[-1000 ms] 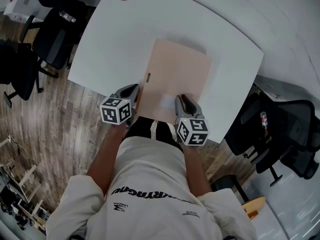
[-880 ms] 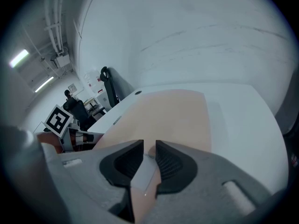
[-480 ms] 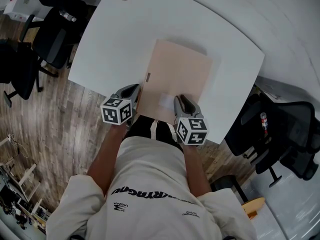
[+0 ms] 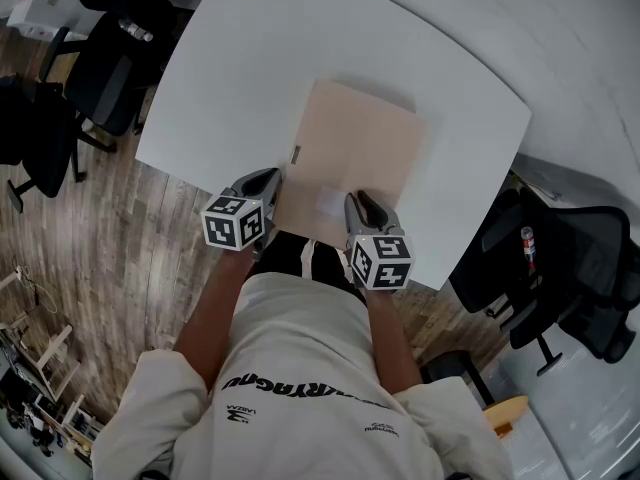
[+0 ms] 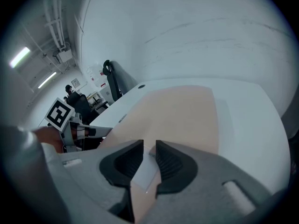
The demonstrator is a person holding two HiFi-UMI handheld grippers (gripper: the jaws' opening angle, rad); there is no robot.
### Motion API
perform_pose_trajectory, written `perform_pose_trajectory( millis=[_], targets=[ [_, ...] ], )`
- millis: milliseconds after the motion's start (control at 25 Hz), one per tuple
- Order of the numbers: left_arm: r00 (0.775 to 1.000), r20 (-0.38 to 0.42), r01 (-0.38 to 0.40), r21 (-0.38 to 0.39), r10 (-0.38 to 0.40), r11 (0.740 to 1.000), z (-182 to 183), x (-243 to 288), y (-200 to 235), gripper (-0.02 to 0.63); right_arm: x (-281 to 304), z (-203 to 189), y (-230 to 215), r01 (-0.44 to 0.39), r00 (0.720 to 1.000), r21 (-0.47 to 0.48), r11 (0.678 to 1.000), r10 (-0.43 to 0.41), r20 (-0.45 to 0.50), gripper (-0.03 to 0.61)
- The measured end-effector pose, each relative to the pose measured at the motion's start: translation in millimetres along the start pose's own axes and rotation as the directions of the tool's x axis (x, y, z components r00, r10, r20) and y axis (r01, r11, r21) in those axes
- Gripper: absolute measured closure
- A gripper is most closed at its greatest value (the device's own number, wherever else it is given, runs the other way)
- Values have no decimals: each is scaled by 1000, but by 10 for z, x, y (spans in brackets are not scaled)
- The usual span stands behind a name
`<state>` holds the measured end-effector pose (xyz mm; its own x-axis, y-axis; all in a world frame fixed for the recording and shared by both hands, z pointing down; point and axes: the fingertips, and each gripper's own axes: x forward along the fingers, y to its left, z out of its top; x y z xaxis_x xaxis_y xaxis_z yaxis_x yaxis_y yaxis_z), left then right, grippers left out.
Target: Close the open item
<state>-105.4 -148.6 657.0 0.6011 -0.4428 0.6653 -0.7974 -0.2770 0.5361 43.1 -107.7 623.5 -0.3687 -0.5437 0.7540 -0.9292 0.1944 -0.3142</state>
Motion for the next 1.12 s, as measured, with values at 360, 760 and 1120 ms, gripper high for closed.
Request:
perform_pose_trajectory(
  millis=[360,760,1120],
  targets=[
    [1000,5,-3,-2,3,1000,22,15,5,615,54,-24,-8,7,999,-11,1000,-7,-32,500],
    [1000,5,-8,7,8,1000,43,37,1,617,97,-47,-110,55,995,-29,998,-57,-82,581],
    [1000,3,-19,12,19,1000,46,48,3,618,118,-70,-114,46,992,-28,999,-49,-114,583]
  ],
)
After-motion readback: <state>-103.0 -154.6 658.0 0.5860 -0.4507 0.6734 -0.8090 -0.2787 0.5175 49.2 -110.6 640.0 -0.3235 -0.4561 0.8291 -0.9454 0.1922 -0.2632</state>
